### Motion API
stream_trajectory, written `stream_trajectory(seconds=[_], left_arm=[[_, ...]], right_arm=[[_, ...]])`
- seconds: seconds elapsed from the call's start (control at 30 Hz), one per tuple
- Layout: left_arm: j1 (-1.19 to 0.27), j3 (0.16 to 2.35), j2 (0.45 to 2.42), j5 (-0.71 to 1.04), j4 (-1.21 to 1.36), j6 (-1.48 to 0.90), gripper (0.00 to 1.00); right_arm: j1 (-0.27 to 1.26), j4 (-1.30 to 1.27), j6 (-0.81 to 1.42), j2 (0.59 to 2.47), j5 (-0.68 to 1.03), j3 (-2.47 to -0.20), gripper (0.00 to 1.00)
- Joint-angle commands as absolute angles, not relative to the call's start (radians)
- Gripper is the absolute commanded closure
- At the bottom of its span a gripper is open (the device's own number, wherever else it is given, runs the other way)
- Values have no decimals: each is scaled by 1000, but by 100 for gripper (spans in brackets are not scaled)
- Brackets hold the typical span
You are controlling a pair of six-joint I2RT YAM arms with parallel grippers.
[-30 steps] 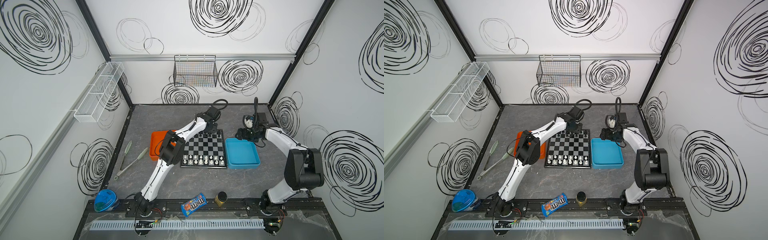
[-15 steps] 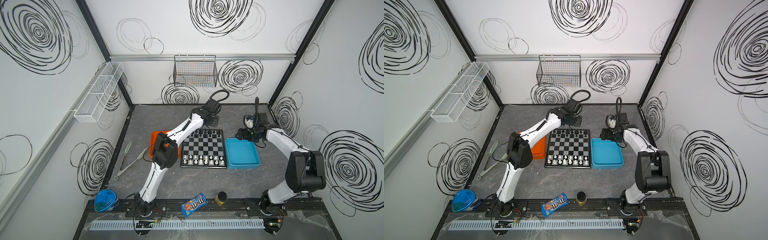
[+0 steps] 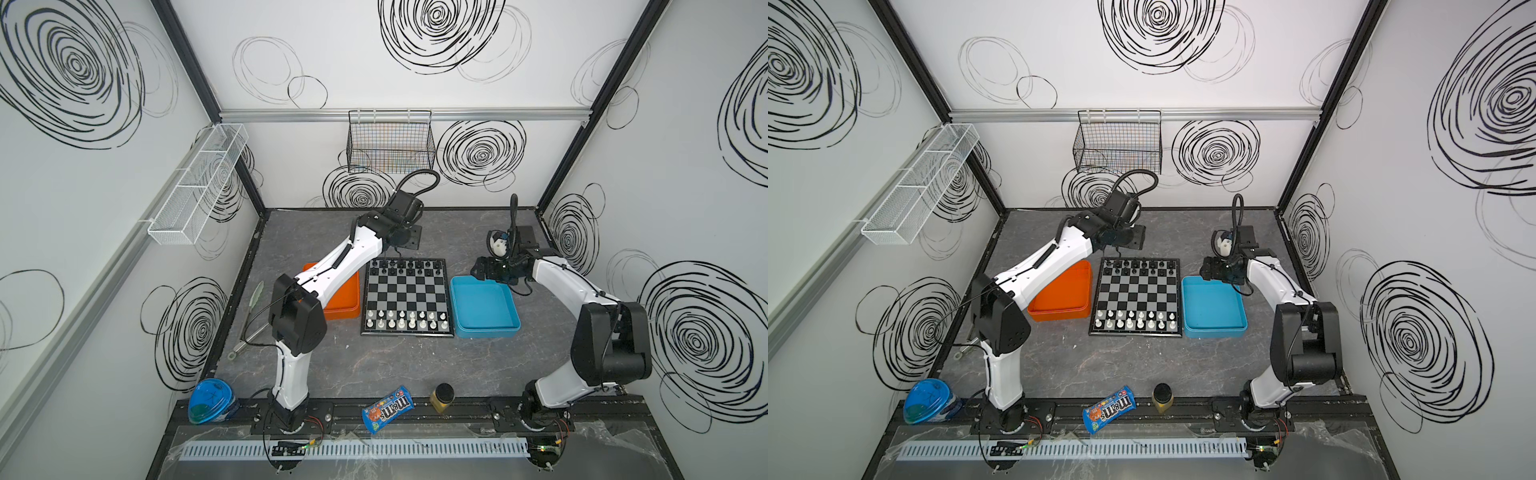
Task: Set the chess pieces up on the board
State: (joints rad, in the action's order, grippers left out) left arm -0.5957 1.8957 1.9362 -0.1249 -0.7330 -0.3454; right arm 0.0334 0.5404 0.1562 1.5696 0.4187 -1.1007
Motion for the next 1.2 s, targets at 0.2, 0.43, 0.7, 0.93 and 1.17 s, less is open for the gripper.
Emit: stream_trajectory(seconds=[0.2,0.43,0.7,0.93,1.17], left_arm=[[-443,1635,1688,-39,-635,-340,25],[-292,1427,1534,9,-577,-274,1],[-138,1213,1391,132,-391,-238,4],[-35,993,1280,202,-55,-273,4],[58,782,1192,192,314,-272,4]], right_arm=[[29,530,158,1554,367,-1170,15],[24,504,191,1545,341,-1193,15],[-5,386,223,1430,171,-1190,0],[-39,199,305,1280,98,-1096,0],[-48,30,277,1151,-32,-996,0]])
